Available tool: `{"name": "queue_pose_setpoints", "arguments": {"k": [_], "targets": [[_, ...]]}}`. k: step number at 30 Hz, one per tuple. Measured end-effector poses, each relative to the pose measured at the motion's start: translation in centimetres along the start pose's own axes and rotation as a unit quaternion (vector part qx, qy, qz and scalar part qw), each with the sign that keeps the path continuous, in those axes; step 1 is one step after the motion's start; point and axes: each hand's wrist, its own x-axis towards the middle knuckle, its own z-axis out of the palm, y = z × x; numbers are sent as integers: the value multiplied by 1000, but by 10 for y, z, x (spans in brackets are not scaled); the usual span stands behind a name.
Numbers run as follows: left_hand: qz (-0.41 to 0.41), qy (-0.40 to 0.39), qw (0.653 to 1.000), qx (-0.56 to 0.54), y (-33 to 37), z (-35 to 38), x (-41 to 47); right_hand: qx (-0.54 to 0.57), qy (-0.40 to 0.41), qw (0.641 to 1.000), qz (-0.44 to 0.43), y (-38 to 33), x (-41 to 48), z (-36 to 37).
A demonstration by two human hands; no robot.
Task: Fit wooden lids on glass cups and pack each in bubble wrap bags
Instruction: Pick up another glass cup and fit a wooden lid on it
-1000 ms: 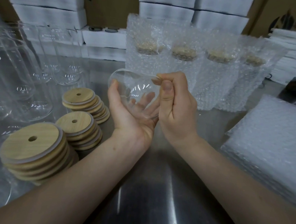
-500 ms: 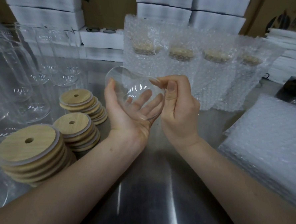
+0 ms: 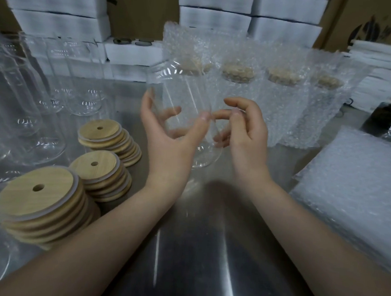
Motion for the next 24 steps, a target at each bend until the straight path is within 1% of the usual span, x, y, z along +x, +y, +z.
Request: {"name": "queue_pose_setpoints", "arguments": {"k": [2,4,6,8,13,15,18,22,24], "targets": [[15,-40,998,40,-6,-2,-1,33,-32,999,21,-1,1,-2],[10,-70,996,62,-9,-3,-2,46,-76,996,30,-2,1,-4],[10,-81,994,72,-10,-3,-2,29,-113,993,31,-4,0,-3],[15,-81,993,82,-9,-2,0,-2,-132,991,28,-5,-1,-1],[23,-105,986,126,-15,-4,2,-33,-99,994,25,-1,-5,3],[16,-100,982,157,-15,-4,1,-47,-89,995,26,2,-5,3],[32,-86,975,202,-16,-4,1,-55,-83,994,34,7,-5,3],[20,-84,974,207,-15,-5,2,-88,-91,991,36,9,-4,6],[20,-86,972,216,-14,-4,2,-118,-73,990,14,4,-6,8]]}}
